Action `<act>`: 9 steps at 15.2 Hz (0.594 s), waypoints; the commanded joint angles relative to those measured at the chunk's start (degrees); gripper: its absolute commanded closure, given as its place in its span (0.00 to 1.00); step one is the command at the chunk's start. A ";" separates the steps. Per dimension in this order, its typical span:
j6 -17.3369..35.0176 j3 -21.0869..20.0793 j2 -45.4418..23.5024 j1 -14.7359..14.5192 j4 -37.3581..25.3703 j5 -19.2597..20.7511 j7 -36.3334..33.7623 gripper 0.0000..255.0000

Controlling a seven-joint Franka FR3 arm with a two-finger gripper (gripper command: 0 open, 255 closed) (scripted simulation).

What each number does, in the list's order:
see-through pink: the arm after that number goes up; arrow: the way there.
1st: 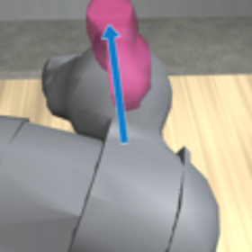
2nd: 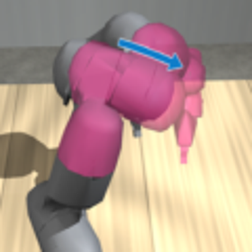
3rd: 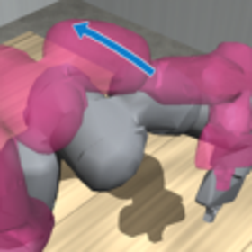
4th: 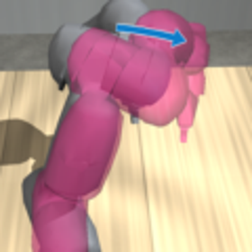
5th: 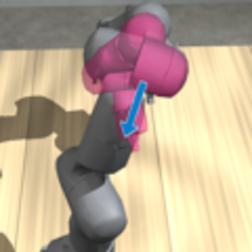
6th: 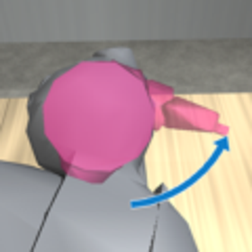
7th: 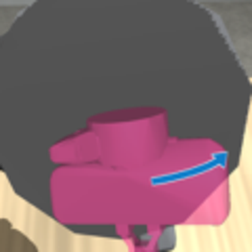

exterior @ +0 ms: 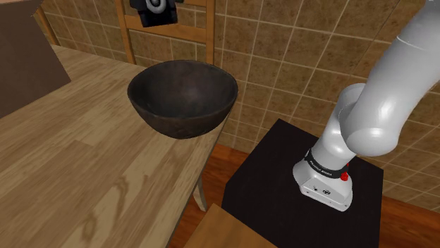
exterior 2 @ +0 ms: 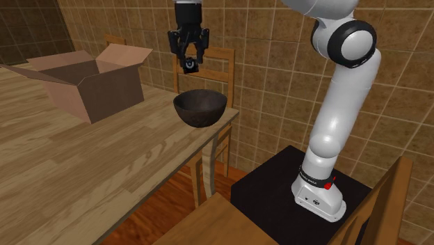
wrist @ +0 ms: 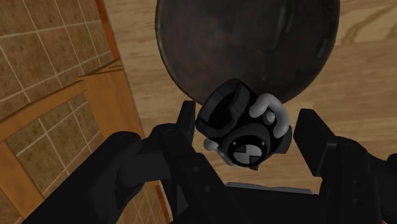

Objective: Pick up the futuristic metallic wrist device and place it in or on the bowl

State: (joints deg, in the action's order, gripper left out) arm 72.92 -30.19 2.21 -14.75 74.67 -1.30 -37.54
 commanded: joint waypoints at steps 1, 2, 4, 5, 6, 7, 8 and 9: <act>0.85 0.24 5.08 0.05 5.26 -2.65 -0.36 1.00; 0.83 0.29 7.73 -0.24 7.53 -4.01 -0.81 1.00; 2.61 0.68 8.90 -0.28 10.36 -4.49 -0.34 1.00; 3.48 0.83 9.44 -0.29 11.72 -4.72 -0.12 1.00; 4.33 0.97 9.97 -0.30 13.05 -4.93 0.09 1.00; 5.18 1.08 10.46 -0.32 14.35 -5.13 0.28 1.00; 6.02 1.19 10.94 -0.33 15.62 -5.32 0.47 1.00; 6.85 1.29 11.39 -0.36 16.86 -5.50 0.65 1.00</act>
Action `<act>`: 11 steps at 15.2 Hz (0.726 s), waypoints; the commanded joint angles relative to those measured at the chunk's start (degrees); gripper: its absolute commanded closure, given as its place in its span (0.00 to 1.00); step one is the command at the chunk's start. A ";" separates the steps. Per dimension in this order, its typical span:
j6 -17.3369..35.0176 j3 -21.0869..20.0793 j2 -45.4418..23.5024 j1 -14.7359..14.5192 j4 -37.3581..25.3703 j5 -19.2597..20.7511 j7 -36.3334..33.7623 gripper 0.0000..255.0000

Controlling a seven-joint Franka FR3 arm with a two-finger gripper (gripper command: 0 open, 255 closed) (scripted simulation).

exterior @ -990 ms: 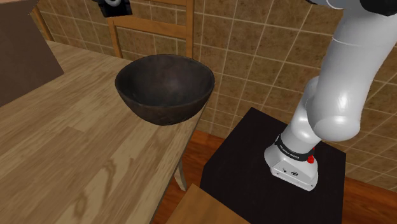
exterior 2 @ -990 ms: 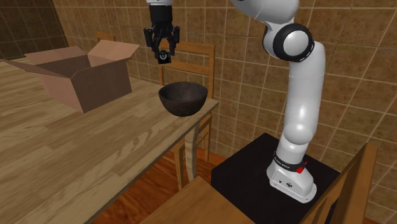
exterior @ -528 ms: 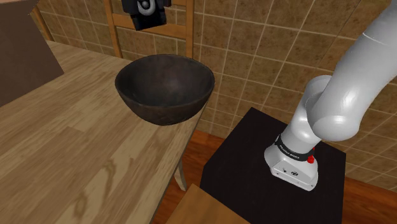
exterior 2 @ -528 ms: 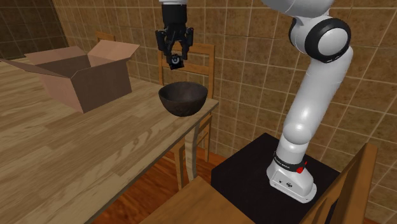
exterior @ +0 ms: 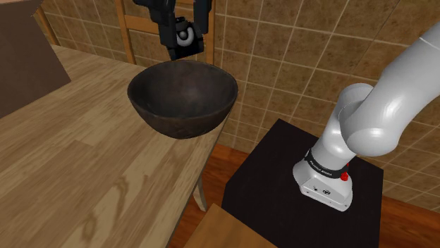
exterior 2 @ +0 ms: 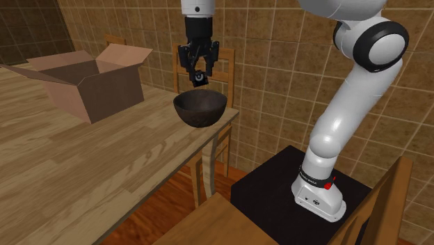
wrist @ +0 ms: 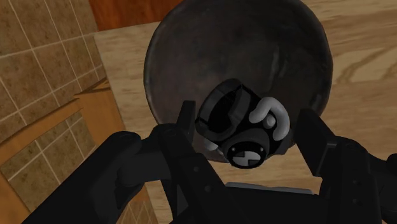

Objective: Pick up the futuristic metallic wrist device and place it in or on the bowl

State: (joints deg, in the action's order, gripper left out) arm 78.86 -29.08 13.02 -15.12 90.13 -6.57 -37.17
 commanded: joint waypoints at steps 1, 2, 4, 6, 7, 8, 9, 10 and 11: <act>1.73 0.27 1.01 -0.02 2.63 -0.40 0.45 1.00; 2.54 0.35 1.42 -0.05 3.82 -0.56 0.61 1.00; 4.15 0.47 2.18 -0.12 6.13 -0.86 0.91 1.00; 5.74 0.56 2.87 -0.20 8.36 -1.14 1.18 1.00; 6.53 0.60 3.19 -0.24 9.44 -1.27 1.30 1.00; 7.45 0.63 3.54 -0.29 10.68 -1.42 1.44 1.00; 7.45 0.63 3.56 -0.29 10.70 -1.42 1.45 1.00; 7.45 0.63 3.55 -0.29 10.69 -1.42 1.44 1.00; 7.45 0.63 3.54 -0.29 10.68 -1.42 1.44 1.00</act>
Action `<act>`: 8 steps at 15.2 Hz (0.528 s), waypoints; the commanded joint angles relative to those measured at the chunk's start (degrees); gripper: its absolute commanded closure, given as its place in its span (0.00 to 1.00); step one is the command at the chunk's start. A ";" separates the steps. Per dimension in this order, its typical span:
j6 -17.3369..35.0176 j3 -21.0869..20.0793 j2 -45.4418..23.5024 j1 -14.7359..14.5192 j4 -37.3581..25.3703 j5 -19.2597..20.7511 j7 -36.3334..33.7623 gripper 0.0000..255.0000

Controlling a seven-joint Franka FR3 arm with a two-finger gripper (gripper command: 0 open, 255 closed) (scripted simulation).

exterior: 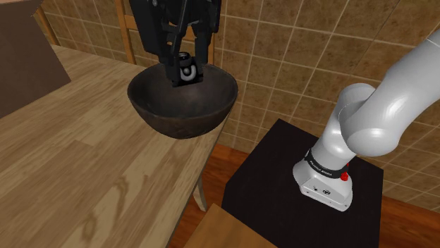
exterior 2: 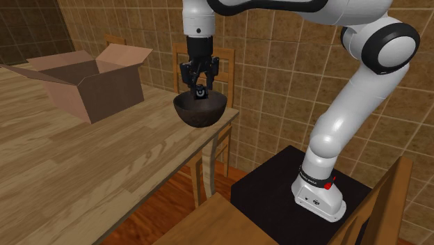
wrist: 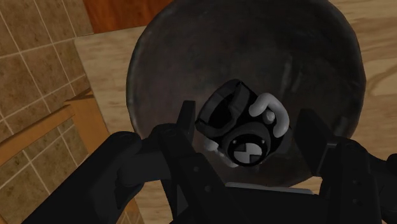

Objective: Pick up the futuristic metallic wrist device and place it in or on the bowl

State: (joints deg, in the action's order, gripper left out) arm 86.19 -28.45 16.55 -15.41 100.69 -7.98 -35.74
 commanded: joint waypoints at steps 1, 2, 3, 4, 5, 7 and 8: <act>0.12 0.00 0.02 0.00 0.12 -0.01 0.01 1.00; 0.12 0.00 0.02 0.00 0.12 -0.01 0.01 1.00; 0.12 0.00 0.02 0.00 0.12 -0.01 0.01 1.00; 0.12 0.00 0.02 0.00 0.12 -0.01 0.01 1.00; 0.12 0.00 0.02 0.00 0.12 -0.01 0.01 1.00; 0.12 0.00 0.02 0.00 0.12 -0.01 0.01 0.00; 0.12 0.00 0.02 0.00 0.12 -0.01 0.01 0.00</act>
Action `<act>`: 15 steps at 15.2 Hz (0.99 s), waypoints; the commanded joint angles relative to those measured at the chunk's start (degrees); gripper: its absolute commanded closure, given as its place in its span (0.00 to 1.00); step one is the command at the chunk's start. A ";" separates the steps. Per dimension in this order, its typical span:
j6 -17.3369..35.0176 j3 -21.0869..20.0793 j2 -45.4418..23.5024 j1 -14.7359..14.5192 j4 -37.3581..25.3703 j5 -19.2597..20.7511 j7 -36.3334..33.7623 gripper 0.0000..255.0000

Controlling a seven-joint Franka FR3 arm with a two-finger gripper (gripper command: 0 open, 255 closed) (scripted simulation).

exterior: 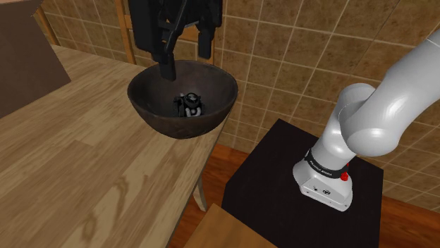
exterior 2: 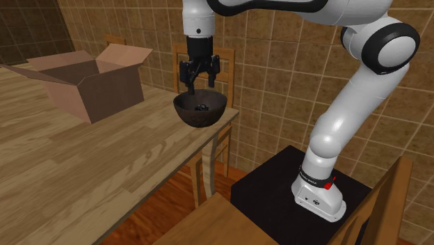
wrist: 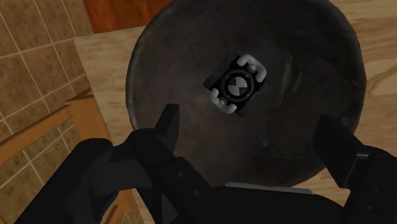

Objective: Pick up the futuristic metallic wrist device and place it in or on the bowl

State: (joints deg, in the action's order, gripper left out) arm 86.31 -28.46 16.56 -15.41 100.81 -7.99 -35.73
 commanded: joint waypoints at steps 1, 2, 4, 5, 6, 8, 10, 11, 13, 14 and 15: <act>0.00 0.00 0.00 0.00 0.00 0.00 0.00 0.00; 0.00 0.00 0.00 0.00 0.00 0.00 0.00 0.00; -1.97 -0.08 -0.77 0.11 -2.68 0.32 -0.30 0.00; -3.96 -0.20 -1.65 0.21 -5.49 0.67 -0.64 0.00; -5.99 -0.38 -2.65 0.29 -8.44 1.07 -1.02 0.00; -7.62 -0.56 -3.53 0.34 -10.87 1.42 -1.37 0.00; -7.62 -0.55 -3.53 0.34 -10.87 1.42 -1.37 0.00; -7.62 -0.55 -3.53 0.34 -10.87 1.42 -1.37 0.00; -7.62 -0.55 -3.53 0.34 -10.87 1.42 -1.37 0.00; -7.62 -0.55 -3.53 0.34 -10.87 1.42 -1.37 0.00; -7.61 -0.55 -3.52 0.33 -10.85 1.41 -1.37 0.00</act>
